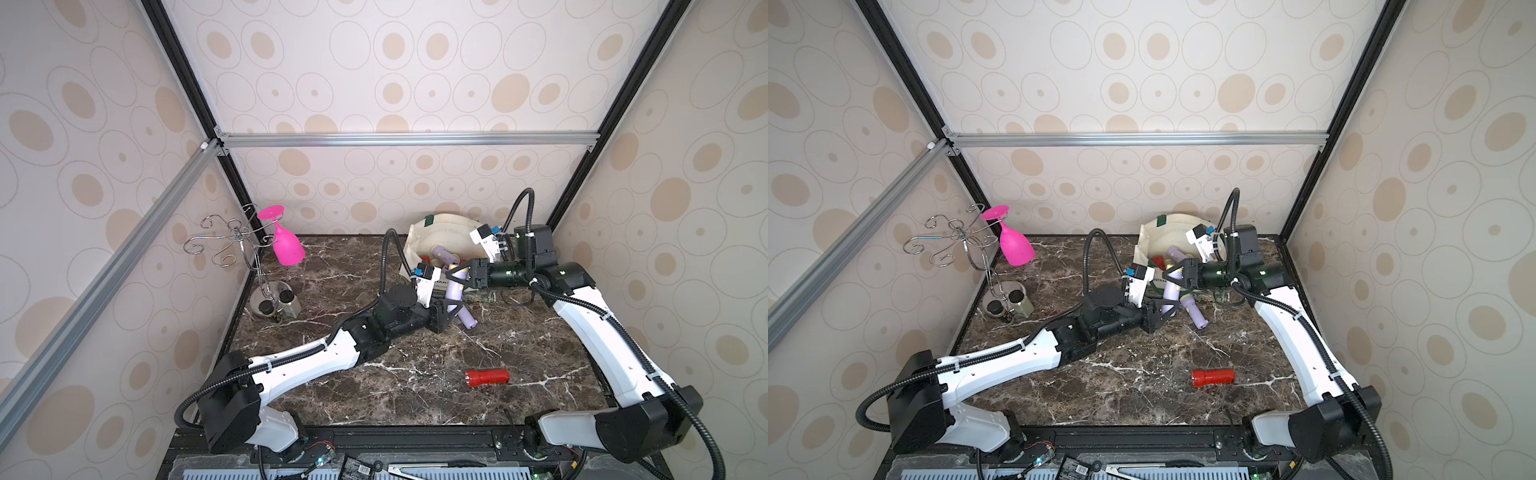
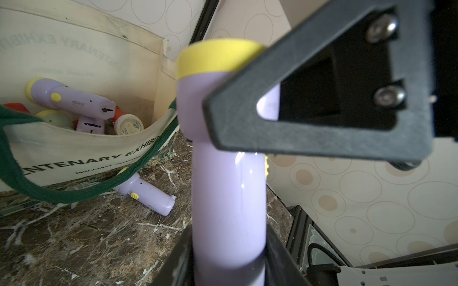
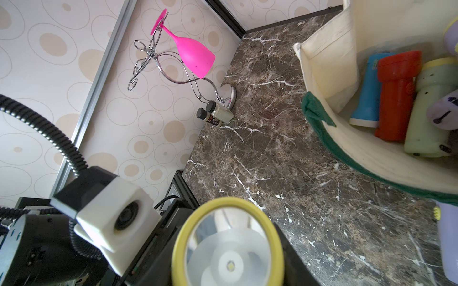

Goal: Put the flashlights into the tote bags
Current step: Pick up the flashlight from the center of the board, then place the flashlight in the canvas bag.

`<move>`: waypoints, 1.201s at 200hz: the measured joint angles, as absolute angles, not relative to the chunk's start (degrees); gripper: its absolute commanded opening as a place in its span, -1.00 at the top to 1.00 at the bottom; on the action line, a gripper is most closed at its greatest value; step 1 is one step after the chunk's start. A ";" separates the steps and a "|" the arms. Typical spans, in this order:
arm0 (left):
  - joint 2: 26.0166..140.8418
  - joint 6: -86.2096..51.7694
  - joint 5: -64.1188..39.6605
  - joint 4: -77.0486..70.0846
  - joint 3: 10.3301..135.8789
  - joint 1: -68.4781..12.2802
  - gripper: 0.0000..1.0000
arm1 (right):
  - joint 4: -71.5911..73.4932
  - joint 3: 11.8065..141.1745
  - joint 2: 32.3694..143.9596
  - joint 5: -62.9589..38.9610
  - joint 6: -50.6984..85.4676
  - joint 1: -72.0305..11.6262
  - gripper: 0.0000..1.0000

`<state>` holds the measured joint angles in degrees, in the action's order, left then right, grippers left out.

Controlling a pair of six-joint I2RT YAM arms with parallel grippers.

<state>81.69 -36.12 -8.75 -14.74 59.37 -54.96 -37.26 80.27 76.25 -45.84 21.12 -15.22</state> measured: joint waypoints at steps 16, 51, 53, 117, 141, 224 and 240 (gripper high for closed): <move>81.71 -36.25 -8.36 -14.00 59.42 -54.72 -0.44 | -38.24 81.52 76.42 -44.34 20.64 -15.20 1.00; 81.65 -36.14 -6.76 -12.73 59.37 -54.37 -0.67 | -40.01 85.97 78.52 -40.95 19.81 -15.16 1.00; 81.60 -36.10 -6.63 -12.67 59.33 -54.37 -0.67 | -40.16 86.28 78.70 -40.71 19.77 -15.16 1.00; 77.65 -36.32 -2.24 -10.66 55.94 -54.33 -0.99 | -45.50 98.61 87.33 -32.88 18.57 -15.05 1.00; 76.93 -36.56 -0.51 -9.41 55.35 -54.26 -1.00 | -46.74 103.61 90.85 -30.22 18.57 -15.03 1.00; 73.89 -38.41 2.74 -7.31 50.65 -54.24 -1.00 | -47.68 119.96 105.27 -22.83 18.55 -14.96 1.00; 73.89 -38.65 2.74 -7.22 50.33 -54.24 -1.00 | -47.99 122.28 108.64 -21.54 18.52 -14.96 1.00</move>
<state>73.89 -38.65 2.74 -7.22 50.33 -54.24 -47.99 122.28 108.64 -21.54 18.52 -14.96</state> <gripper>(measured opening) 0.993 0.473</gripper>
